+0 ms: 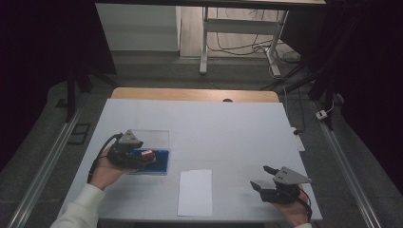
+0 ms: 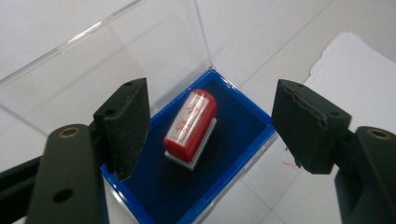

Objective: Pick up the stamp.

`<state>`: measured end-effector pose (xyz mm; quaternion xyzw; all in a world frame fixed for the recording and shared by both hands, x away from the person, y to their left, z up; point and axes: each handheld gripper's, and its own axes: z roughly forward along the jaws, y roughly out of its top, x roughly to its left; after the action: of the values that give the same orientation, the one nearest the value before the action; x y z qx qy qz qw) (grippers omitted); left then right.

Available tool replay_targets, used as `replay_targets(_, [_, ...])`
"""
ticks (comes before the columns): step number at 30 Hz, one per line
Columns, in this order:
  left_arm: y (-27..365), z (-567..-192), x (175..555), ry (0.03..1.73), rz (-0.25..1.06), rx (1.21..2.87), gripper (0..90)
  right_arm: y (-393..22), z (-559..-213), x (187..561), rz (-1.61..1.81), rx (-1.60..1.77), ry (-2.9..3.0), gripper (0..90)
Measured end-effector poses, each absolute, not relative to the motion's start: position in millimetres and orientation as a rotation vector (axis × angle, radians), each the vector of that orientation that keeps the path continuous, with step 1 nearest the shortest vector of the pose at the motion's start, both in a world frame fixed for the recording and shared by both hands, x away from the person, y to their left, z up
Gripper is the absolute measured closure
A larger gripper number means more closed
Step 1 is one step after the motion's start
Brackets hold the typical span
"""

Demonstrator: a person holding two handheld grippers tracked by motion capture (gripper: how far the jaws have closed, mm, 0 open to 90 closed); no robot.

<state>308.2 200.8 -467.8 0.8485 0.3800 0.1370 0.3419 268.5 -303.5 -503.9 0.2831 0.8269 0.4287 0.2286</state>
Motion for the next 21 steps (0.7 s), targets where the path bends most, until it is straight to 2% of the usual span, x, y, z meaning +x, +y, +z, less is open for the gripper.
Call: replay_targets(21, [198.9, -482.0, 326.4, 0.94, 0.286, 2.329, 46.8, -307.6, -506.1, 267.1, 1.174, 0.804, 2.276, 24.4])
